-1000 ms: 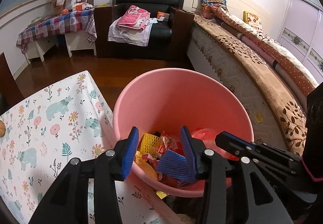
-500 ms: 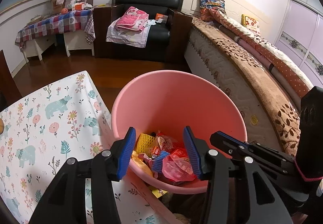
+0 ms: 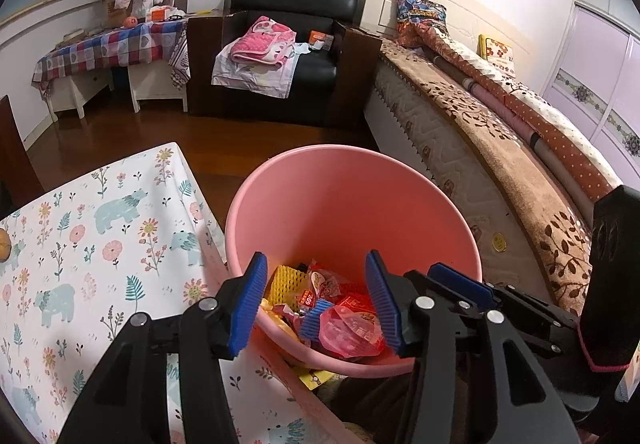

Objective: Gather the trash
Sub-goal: 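Withdraw both open tools from the pink bucket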

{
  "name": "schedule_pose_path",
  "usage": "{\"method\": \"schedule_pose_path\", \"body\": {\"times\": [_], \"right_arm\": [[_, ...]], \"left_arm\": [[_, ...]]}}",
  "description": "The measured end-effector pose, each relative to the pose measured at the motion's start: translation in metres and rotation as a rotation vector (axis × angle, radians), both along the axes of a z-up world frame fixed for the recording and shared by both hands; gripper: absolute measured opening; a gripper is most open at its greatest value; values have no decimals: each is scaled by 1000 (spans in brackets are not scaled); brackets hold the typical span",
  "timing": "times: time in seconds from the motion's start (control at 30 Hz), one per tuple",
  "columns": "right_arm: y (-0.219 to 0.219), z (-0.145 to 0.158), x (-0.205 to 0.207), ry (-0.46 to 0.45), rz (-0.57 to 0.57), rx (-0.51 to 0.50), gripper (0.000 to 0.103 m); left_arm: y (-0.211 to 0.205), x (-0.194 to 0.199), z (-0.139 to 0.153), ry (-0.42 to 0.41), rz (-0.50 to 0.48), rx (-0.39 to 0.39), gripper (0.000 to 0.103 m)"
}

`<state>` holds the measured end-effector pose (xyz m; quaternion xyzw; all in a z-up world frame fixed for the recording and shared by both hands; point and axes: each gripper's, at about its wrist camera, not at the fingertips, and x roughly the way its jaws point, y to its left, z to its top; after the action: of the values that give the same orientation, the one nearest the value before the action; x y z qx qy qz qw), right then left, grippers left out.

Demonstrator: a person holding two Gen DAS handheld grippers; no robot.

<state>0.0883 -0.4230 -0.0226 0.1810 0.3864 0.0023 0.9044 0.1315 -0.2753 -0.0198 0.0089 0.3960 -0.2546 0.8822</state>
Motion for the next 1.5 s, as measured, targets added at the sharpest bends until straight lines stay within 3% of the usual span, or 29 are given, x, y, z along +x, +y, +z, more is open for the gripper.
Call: {"method": "schedule_pose_path", "body": {"times": [0.17, 0.23, 0.3, 0.83, 1.5], "right_arm": [[2, 3, -2, -5, 9, 1, 41], [4, 5, -4, -10, 11, -9, 49], [5, 9, -6, -23, 8, -24, 50], [22, 28, -14, -70, 24, -75, 58], [41, 47, -29, -109, 25, -79, 59]], "left_arm": [[2, -2, 3, -6, 3, -6, 56], [4, -3, 5, -7, 5, -11, 58], [5, -4, 7, -10, 7, -16, 59], [19, -18, 26, -52, 23, -28, 59], [48, -45, 48, -112, 76, -44, 57]]}}
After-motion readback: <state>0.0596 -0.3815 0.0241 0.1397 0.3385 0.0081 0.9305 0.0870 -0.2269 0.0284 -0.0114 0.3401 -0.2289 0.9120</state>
